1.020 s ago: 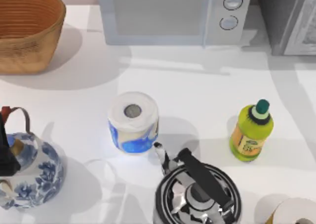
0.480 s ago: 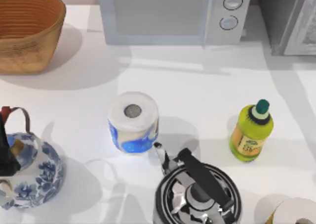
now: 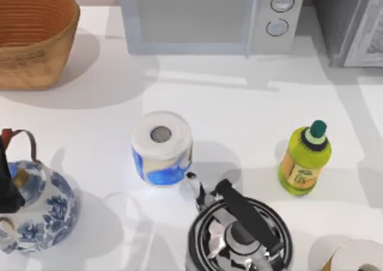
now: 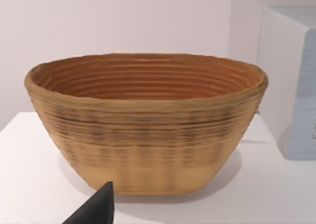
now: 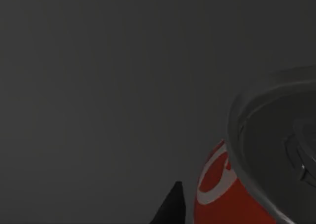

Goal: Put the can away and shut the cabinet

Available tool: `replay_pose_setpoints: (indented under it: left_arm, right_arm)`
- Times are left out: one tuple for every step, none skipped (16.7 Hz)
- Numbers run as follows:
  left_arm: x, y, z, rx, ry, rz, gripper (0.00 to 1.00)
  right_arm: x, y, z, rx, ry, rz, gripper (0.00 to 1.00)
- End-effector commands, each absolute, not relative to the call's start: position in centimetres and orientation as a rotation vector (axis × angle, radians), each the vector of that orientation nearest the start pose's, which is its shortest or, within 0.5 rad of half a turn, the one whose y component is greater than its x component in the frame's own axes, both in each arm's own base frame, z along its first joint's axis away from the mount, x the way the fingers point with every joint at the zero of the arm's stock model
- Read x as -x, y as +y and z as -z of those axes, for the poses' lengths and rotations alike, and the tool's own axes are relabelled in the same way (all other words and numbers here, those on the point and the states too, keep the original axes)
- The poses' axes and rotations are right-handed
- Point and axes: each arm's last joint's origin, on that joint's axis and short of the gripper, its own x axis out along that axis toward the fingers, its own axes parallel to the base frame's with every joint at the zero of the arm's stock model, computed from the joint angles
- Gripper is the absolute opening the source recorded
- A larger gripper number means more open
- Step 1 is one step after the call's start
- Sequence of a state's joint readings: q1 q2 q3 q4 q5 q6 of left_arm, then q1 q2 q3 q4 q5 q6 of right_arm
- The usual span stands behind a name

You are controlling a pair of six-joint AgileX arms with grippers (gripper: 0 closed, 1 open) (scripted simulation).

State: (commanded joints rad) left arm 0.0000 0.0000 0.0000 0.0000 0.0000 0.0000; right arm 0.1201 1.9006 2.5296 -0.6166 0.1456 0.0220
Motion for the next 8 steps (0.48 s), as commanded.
replay_pose_setpoints:
  left_arm:
    - [-10.6, -0.1, -16.0, 0.0, 0.0, 0.0, 1.0]
    - [-10.6, -0.1, -16.0, 0.0, 0.0, 0.0, 1.0]
    - [-10.6, -0.1, -16.0, 0.0, 0.0, 0.0, 1.0]
    - [-10.6, -0.1, -16.0, 0.0, 0.0, 0.0, 1.0]
    - [-10.6, -0.1, -16.0, 0.0, 0.0, 0.0, 1.0]
    - [-10.6, -0.1, -16.0, 0.0, 0.0, 0.0, 1.0]
    - [-10.6, -0.1, -16.0, 0.0, 0.0, 0.0, 1.0]
    - [-10.6, -0.1, -16.0, 0.0, 0.0, 0.0, 1.0]
  right_arm:
    - [-37.8, 4.8, -54.3, -0.008, -0.016, 0.004, 0.0]
    - [-38.5, 4.7, -54.1, -0.007, -0.015, 0.004, 0.0]
    - [-39.2, 4.6, -53.8, -0.006, -0.012, 0.004, 0.0]
    - [-39.8, 4.5, -53.5, -0.005, -0.008, 0.004, 0.0]
    - [-40.2, 4.5, -53.3, -0.004, -0.004, 0.004, 0.0]
    - [-40.5, 4.5, -53.1, -0.004, -0.002, 0.004, 0.0]
    - [-40.6, 4.4, -53.0, -0.003, -0.001, 0.004, 0.0]
    - [-40.6, 4.4, -53.0, -0.003, -0.001, 0.004, 0.0]
